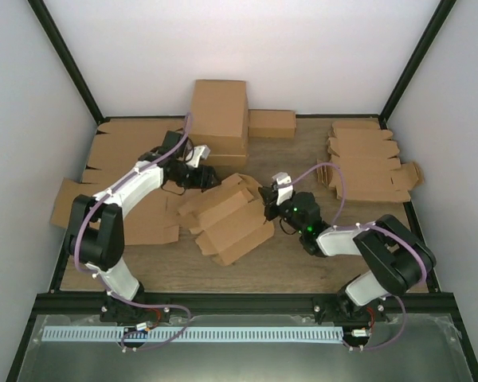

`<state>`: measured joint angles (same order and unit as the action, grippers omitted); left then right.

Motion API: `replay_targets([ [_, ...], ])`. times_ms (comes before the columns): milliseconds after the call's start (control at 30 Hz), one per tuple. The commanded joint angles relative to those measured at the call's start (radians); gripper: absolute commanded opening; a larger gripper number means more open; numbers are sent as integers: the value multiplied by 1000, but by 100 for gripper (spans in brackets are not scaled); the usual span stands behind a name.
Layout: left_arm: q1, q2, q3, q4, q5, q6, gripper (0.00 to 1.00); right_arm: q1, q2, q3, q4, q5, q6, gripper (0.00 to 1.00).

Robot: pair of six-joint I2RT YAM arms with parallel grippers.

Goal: Fold the paper box

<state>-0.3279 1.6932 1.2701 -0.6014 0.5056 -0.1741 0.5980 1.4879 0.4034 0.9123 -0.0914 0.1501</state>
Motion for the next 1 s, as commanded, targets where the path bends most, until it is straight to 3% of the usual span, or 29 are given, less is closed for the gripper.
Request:
replay_targets([
  [0, -26, 3, -64, 90, 67, -41, 66, 47, 26, 53, 20, 68, -18, 1],
  [400, -95, -57, -195, 197, 67, -107, 63, 130, 32, 116, -155, 187, 102, 1],
  [967, -159, 3, -171, 283, 152, -148, 63, 131, 68, -16, -98, 173, 234, 5],
])
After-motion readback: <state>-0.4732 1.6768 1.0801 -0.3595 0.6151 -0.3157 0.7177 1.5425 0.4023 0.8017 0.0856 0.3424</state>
